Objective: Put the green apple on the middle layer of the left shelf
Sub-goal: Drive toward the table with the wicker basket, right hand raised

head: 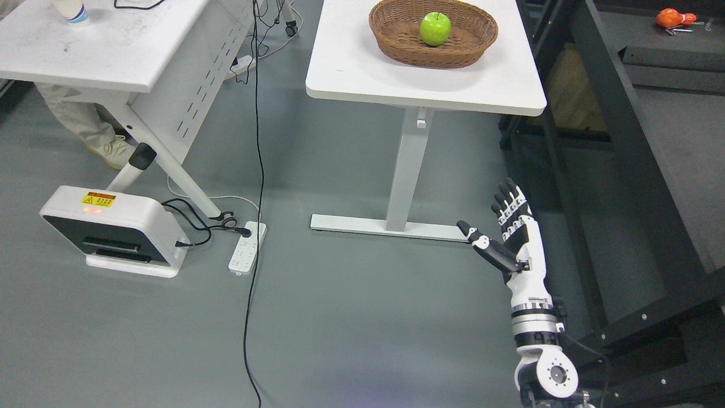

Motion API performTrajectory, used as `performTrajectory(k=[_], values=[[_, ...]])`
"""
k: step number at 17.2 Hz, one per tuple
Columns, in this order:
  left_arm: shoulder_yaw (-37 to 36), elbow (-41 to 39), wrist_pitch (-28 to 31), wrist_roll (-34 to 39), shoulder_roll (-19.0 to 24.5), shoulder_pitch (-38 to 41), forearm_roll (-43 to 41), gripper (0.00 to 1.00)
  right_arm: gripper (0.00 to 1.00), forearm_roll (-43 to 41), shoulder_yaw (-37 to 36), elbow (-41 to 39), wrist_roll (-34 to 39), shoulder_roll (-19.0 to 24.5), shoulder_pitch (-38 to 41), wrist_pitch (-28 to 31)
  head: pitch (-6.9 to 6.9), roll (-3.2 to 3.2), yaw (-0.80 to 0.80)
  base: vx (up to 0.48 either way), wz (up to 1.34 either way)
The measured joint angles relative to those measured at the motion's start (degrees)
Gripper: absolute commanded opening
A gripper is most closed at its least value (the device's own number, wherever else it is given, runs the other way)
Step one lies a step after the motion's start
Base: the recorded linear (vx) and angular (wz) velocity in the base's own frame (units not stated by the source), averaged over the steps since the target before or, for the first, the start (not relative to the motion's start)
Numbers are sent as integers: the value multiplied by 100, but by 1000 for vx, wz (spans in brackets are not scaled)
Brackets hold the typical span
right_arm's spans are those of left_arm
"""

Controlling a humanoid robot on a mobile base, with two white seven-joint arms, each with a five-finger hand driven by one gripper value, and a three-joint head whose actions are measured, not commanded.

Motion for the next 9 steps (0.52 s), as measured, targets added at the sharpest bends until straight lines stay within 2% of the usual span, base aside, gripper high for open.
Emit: performTrajectory(k=[9], values=[[0, 0, 0, 0, 0, 0, 0, 100, 100, -12, 8, 1, -32, 0, 0, -20, 0, 0, 0, 9, 16]])
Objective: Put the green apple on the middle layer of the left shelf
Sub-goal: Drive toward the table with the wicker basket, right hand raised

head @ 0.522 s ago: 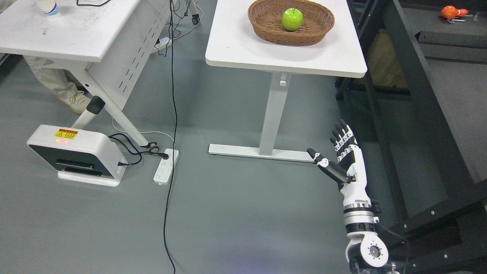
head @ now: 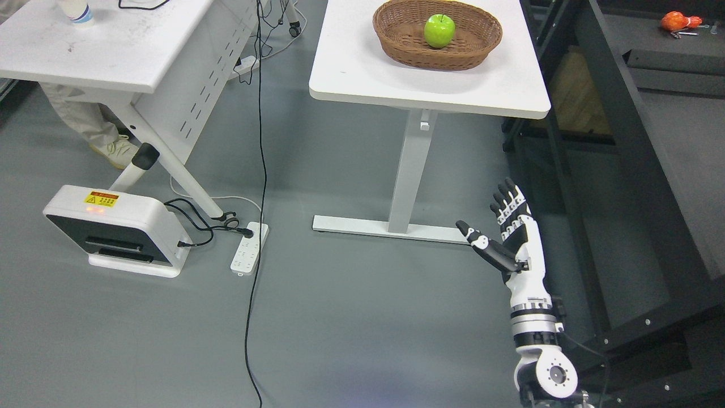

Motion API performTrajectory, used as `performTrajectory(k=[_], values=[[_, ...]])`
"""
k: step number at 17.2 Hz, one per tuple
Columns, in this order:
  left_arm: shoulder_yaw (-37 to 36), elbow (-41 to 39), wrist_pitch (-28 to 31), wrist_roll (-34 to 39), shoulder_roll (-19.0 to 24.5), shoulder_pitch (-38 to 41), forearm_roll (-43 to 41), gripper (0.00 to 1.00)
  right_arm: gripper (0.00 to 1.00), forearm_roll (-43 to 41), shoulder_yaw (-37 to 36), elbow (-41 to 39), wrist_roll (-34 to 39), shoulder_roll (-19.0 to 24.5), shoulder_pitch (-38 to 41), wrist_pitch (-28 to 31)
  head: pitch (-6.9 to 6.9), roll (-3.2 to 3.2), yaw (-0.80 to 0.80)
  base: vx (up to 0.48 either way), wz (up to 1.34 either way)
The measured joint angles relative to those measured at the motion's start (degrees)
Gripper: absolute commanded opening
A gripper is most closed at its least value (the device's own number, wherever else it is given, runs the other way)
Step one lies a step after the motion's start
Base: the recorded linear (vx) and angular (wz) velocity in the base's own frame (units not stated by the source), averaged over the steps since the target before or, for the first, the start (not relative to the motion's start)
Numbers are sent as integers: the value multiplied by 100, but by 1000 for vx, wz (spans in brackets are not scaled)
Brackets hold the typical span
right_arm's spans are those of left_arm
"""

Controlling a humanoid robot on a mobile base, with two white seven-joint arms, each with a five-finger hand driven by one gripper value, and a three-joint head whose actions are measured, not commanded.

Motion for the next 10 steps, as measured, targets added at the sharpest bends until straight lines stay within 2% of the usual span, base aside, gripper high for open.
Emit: performTrajectory(k=[5, 7, 10], values=[[0, 0, 0, 0, 0, 0, 0, 100, 100, -36, -20, 4, 19, 0, 31, 0, 0, 0, 0, 13, 9], [0, 0, 0, 0, 0, 0, 0, 100, 97, 28, -22, 5, 21, 0, 36, -1, 0, 0, 0, 24, 52], [0, 0, 0, 0, 0, 0, 0, 100, 90, 805, -73, 10, 50, 0, -54, -23, 0, 0, 0, 41, 51]])
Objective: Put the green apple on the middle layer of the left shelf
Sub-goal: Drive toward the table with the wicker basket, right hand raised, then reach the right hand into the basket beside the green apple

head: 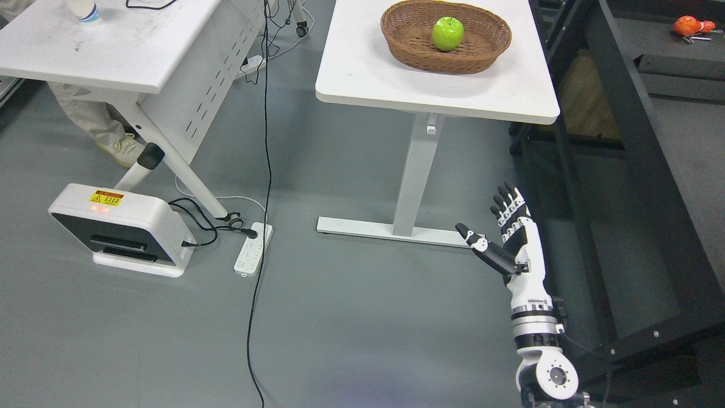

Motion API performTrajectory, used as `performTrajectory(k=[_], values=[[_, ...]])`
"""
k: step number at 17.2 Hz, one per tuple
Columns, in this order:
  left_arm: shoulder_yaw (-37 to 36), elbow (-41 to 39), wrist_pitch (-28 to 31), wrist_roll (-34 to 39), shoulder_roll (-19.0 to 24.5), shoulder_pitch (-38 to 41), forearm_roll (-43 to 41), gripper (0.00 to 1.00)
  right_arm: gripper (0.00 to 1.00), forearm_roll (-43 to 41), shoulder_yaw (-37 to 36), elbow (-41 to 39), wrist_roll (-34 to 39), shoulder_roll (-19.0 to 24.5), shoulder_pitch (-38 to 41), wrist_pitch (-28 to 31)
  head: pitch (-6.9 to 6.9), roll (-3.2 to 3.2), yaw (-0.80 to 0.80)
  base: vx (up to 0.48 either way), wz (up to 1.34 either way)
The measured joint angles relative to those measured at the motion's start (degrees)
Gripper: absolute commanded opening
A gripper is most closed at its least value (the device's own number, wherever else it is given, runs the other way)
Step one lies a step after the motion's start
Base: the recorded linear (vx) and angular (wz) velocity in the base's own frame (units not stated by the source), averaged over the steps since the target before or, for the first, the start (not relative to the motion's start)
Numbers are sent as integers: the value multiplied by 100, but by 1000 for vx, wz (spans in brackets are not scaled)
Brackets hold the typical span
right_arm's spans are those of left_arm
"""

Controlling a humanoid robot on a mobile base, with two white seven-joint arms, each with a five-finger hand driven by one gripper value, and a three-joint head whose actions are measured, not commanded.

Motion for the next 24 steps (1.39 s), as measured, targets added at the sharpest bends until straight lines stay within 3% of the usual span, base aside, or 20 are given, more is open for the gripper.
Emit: performTrajectory(k=[5, 8, 9, 10, 17, 24], values=[[0, 0, 0, 0, 0, 0, 0, 100, 93, 2402, -82, 2, -191, -4, -343, 21, 0, 0, 0, 117, 66], [0, 0, 0, 0, 0, 0, 0, 100, 93, 3210, -117, -6, -201, -67, -389, 55, 0, 0, 0, 188, 40], [0, 0, 0, 0, 0, 0, 0, 100, 93, 3349, -123, -10, -201, -80, -420, 58, 0, 0, 0, 225, -9], [0, 0, 0, 0, 0, 0, 0, 100, 99, 3462, -131, -16, -205, -97, -448, 49, 0, 0, 0, 225, -9], [0, 0, 0, 0, 0, 0, 0, 100, 99, 3795, -164, -52, -279, -193, -458, -708, 0, 0, 0, 248, -36], [0, 0, 0, 0, 0, 0, 0, 100, 98, 3838, -181, -80, -232, -215, -534, -456, 0, 0, 0, 241, -19]])
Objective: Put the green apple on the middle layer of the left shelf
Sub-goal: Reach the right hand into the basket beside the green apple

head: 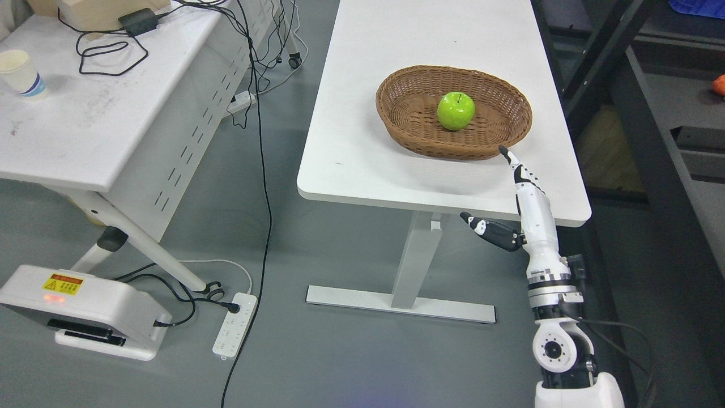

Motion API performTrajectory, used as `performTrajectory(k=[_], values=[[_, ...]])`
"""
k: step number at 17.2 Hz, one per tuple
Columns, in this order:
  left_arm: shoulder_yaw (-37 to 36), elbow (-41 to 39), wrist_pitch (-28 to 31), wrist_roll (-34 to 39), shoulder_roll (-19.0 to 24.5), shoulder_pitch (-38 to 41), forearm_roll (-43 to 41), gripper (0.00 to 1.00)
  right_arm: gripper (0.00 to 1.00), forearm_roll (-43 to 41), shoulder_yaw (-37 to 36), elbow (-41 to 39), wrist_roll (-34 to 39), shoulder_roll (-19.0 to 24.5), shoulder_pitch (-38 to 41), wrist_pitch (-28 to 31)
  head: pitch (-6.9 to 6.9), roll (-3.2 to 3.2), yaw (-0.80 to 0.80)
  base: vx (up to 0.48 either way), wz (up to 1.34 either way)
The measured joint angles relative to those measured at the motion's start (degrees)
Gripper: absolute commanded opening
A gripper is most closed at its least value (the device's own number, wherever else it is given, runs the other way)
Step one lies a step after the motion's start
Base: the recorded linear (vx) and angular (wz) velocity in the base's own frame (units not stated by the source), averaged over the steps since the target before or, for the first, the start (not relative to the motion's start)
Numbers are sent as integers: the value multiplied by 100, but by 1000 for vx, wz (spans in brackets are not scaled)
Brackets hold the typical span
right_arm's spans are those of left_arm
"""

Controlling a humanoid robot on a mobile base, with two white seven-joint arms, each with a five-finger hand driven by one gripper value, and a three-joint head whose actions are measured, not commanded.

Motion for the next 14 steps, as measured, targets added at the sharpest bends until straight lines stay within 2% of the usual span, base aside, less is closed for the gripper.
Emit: performTrajectory(k=[5, 14], values=[[0, 0, 0, 0, 0, 0, 0, 100, 98, 6, -5, -6, 23, 40, -26, 235, 0, 0, 0, 258, -20], [0, 0, 0, 0, 0, 0, 0, 100, 98, -84, -12, -10, 136, 148, -35, 259, 0, 0, 0, 224, -58]])
